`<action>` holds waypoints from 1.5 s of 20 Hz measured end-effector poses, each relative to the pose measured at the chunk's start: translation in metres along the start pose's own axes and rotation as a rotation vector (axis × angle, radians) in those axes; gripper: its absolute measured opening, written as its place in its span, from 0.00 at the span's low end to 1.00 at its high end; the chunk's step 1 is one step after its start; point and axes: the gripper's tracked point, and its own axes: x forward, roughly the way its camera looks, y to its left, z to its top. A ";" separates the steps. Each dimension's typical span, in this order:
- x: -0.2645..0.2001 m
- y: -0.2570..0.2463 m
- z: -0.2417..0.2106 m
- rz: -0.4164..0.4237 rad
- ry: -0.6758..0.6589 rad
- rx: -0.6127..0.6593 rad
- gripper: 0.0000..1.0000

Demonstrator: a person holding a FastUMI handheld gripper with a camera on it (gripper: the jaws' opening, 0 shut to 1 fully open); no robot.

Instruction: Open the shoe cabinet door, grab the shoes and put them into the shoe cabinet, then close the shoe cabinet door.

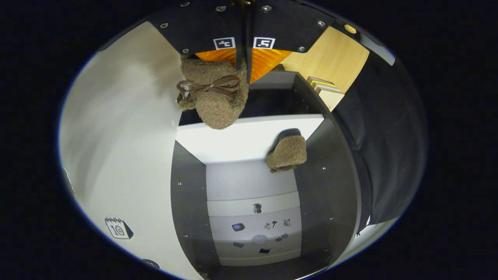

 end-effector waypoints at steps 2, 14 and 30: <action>0.007 -0.001 0.019 -0.011 -0.014 -0.016 0.03; 0.101 0.014 0.105 -0.039 0.007 -0.123 0.03; 0.243 0.013 0.147 -0.104 0.065 -0.150 0.03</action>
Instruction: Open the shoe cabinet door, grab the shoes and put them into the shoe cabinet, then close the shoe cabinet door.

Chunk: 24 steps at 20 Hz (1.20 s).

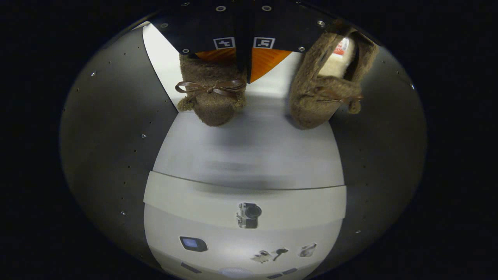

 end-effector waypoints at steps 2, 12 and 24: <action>0.004 0.000 -0.001 0.005 0.027 0.073 0.04; -0.036 -0.001 0.002 0.016 0.007 0.119 0.68; -0.156 -0.004 -0.006 0.026 -0.131 0.098 0.94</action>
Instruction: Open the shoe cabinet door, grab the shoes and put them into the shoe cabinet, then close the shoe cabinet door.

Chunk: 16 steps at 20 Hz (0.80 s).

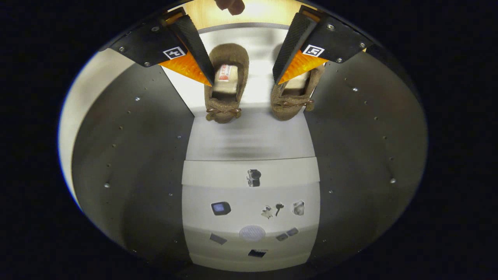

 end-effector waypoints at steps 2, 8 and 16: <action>-0.022 0.000 0.000 0.002 -0.016 0.010 0.93; -0.094 -0.003 -0.015 0.000 -0.056 0.017 0.94; -0.198 -0.019 -0.061 0.082 -0.104 0.046 0.93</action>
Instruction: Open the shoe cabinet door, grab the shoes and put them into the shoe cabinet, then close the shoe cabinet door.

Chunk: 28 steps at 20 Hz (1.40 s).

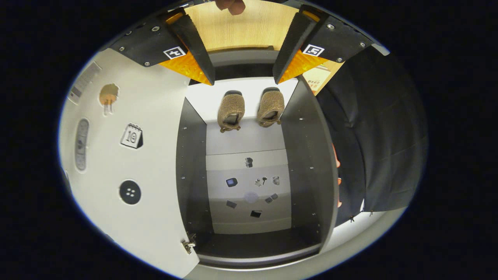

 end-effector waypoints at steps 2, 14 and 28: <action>-0.032 -0.005 -0.011 0.019 -0.017 -0.015 0.93; -0.164 -0.064 -0.060 0.096 -0.088 0.081 0.93; -0.208 -0.192 -0.040 -0.088 -0.186 0.173 0.95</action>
